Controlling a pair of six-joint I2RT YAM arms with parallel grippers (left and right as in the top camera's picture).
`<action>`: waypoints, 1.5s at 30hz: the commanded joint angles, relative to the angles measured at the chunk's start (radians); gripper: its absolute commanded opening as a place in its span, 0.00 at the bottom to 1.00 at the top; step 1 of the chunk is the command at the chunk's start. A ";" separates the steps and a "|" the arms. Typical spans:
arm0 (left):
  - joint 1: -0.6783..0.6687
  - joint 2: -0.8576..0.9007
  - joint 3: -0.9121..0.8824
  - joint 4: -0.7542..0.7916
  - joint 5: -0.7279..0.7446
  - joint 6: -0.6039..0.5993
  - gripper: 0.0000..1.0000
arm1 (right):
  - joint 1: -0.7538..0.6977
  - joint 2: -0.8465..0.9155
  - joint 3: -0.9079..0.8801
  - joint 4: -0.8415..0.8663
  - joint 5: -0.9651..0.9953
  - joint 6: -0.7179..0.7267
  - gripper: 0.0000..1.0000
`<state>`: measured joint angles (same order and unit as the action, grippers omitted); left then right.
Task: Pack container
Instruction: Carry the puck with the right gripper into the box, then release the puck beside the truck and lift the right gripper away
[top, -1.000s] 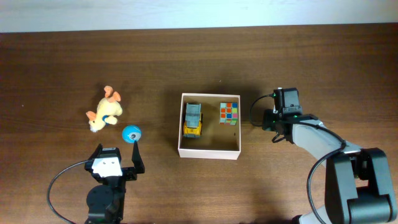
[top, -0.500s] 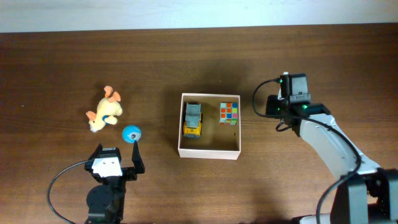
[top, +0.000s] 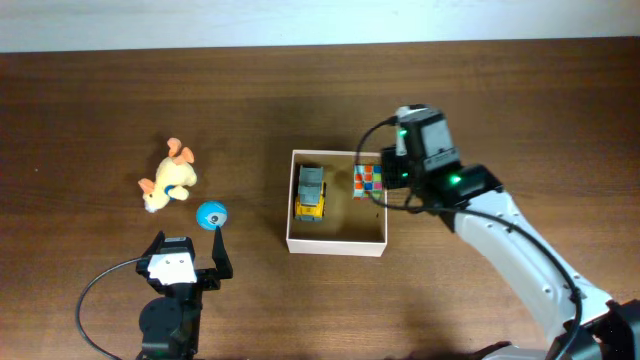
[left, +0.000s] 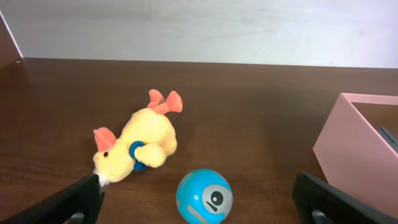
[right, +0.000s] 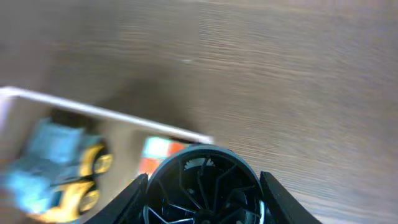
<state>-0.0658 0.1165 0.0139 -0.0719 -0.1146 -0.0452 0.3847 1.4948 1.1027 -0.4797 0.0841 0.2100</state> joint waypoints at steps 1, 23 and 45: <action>0.003 -0.006 -0.005 -0.001 0.006 0.019 0.99 | 0.073 -0.022 0.026 0.014 0.000 0.008 0.44; 0.003 -0.006 -0.005 -0.001 0.006 0.019 0.99 | 0.212 0.174 0.026 0.127 0.012 0.034 0.44; 0.003 -0.006 -0.005 -0.001 0.006 0.019 0.99 | 0.212 0.264 0.026 0.187 0.001 0.060 0.44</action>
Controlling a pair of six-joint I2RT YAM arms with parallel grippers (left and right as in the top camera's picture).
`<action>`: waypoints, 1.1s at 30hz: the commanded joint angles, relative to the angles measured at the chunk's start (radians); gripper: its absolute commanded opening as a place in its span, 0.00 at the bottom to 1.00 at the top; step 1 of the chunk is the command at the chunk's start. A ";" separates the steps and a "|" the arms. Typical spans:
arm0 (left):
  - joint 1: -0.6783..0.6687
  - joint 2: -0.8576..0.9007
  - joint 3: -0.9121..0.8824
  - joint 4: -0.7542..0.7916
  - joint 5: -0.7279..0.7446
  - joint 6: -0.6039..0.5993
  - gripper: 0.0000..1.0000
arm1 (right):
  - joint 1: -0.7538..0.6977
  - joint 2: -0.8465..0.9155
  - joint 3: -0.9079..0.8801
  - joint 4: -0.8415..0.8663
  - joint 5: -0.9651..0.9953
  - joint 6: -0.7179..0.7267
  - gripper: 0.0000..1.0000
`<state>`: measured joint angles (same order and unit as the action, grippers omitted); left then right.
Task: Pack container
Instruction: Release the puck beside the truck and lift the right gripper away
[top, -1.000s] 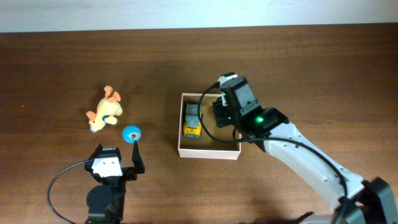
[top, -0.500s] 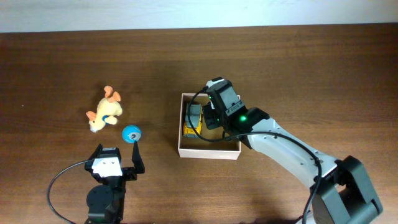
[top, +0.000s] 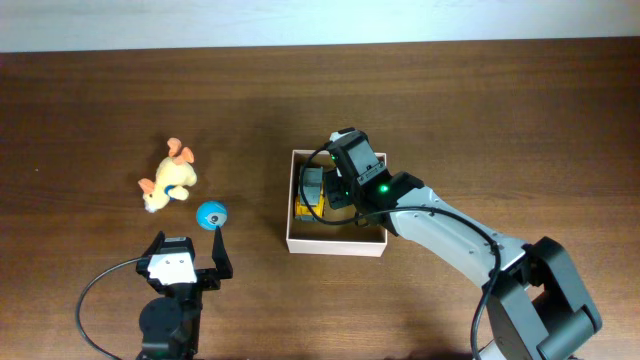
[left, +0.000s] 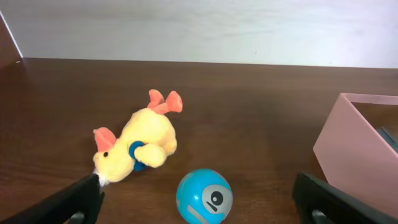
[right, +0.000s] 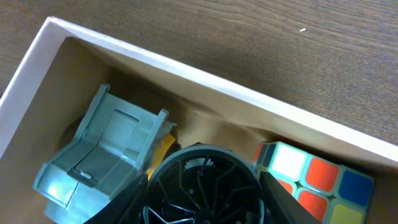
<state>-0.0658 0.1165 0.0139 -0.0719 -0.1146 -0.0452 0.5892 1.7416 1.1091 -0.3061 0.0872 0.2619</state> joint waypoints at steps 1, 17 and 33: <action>0.003 -0.006 -0.005 -0.001 0.006 0.018 0.99 | 0.008 0.018 0.020 0.018 -0.002 0.008 0.44; 0.003 -0.006 -0.005 -0.001 0.006 0.018 0.99 | 0.008 0.018 0.020 0.056 -0.001 0.008 0.53; 0.003 -0.006 -0.005 -0.001 0.006 0.019 0.99 | 0.008 0.006 0.045 0.033 -0.002 0.005 0.54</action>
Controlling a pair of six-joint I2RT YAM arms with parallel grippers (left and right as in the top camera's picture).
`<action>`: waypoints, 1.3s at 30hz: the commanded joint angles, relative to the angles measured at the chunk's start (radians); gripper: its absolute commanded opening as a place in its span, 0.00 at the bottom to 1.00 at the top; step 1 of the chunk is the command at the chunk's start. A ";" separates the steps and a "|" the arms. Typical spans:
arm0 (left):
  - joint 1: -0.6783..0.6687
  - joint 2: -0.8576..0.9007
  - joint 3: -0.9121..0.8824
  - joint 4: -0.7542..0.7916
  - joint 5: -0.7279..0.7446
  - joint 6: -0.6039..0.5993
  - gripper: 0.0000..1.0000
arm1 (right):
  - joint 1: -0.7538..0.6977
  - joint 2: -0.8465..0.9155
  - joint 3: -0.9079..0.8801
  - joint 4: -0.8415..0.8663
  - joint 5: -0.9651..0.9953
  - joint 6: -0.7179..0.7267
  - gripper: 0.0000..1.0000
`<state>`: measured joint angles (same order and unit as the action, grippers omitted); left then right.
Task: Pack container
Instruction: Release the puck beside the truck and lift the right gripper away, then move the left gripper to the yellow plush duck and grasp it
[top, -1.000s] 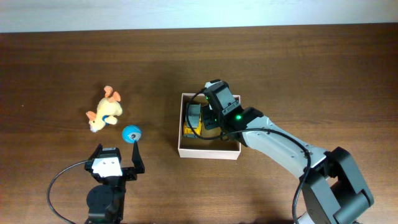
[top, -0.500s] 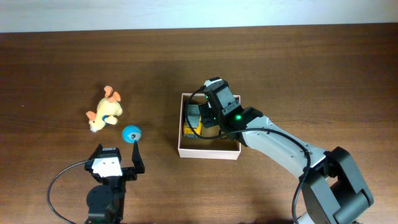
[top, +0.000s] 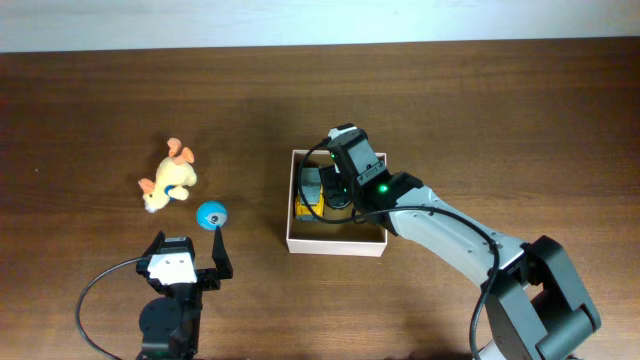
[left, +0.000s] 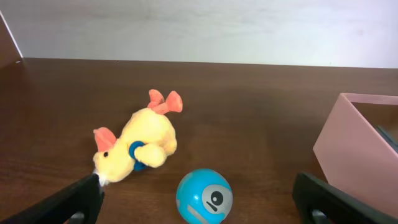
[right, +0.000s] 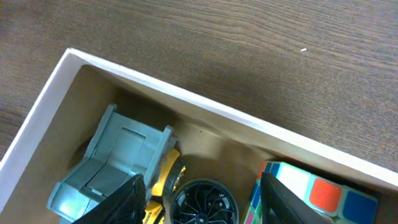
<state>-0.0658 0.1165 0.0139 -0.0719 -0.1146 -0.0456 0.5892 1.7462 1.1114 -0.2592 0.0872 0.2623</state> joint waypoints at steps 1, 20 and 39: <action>0.003 -0.006 -0.005 -0.001 0.006 0.019 0.99 | 0.008 -0.006 0.056 -0.032 -0.002 0.004 0.54; 0.003 -0.006 -0.005 -0.001 0.006 0.019 0.99 | -0.263 -0.189 0.286 -0.474 0.265 0.202 0.76; 0.003 -0.006 -0.005 0.008 0.119 0.016 0.99 | -0.591 -0.169 0.286 -0.601 0.228 0.248 0.99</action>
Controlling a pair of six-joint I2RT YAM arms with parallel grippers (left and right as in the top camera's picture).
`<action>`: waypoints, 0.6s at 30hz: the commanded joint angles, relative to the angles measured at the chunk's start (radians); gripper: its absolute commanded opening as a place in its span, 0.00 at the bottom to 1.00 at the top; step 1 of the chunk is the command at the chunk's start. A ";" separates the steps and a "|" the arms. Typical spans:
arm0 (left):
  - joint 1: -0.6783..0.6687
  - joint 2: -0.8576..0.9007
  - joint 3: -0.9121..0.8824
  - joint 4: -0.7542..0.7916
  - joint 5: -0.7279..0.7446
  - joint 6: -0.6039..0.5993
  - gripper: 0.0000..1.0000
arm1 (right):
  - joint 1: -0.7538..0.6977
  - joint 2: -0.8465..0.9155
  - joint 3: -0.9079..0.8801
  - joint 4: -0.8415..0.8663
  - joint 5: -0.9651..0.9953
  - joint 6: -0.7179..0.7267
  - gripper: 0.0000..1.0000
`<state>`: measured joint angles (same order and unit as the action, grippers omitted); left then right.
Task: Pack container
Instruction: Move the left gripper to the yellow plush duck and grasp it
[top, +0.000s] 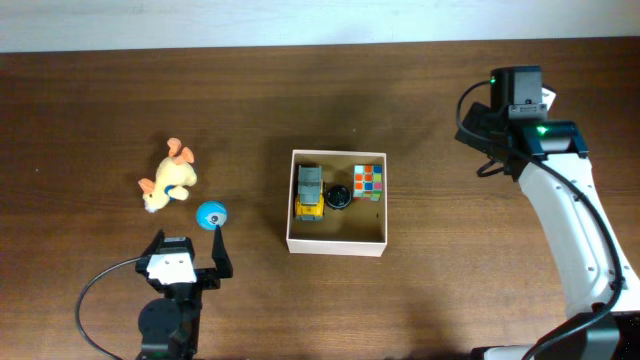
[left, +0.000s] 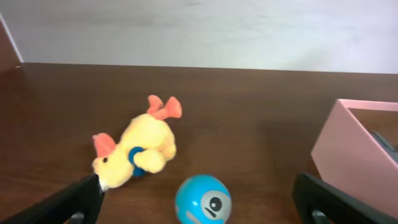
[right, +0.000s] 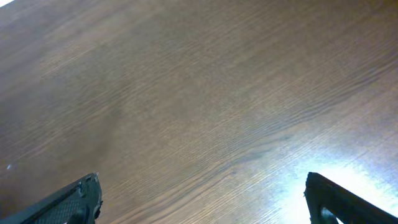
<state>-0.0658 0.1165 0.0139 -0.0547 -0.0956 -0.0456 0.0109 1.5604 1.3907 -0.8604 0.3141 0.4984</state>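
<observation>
A pale open box (top: 336, 243) in mid-table holds a grey-and-yellow toy truck (top: 311, 190), a small black round wheel-like part (top: 339, 196) and a colour cube (top: 368, 182). Left of it lie a blue ball (top: 211, 215) (left: 203, 198) and a yellow plush duck (top: 167, 177) (left: 135, 149). My left gripper (top: 186, 258) (left: 199, 208) is open at the near left, just behind the ball. My right gripper (top: 487, 122) (right: 202, 199) hangs open and empty over bare wood at the far right.
The pink box wall (left: 348, 162) shows at the right of the left wrist view. A pale wall (top: 320, 18) runs along the table's far edge. Cables trail from both arms.
My right gripper has left the box and now hangs open far to the right over bare table. The black round part lies in the box between truck and cube. The left wrist view has shifted slightly.
My right gripper held the black round part beside the box's right edge, then over the box interior above the truck. It then stood open with the part lying between truck and cube. Now it is clear of the box. The left arm stayed almost still.
</observation>
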 joint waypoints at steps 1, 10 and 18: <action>0.003 -0.006 -0.005 -0.008 0.122 0.015 0.99 | -0.012 0.017 0.006 0.000 0.001 0.012 0.99; 0.003 0.058 0.146 -0.066 0.219 0.025 0.99 | -0.012 0.017 0.006 0.000 0.001 0.012 0.98; 0.003 0.507 0.695 -0.472 0.114 0.069 0.99 | -0.012 0.017 0.006 0.000 0.001 0.012 0.99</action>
<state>-0.0658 0.4568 0.4915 -0.4355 0.0620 -0.0021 0.0025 1.5726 1.3907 -0.8608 0.3138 0.4980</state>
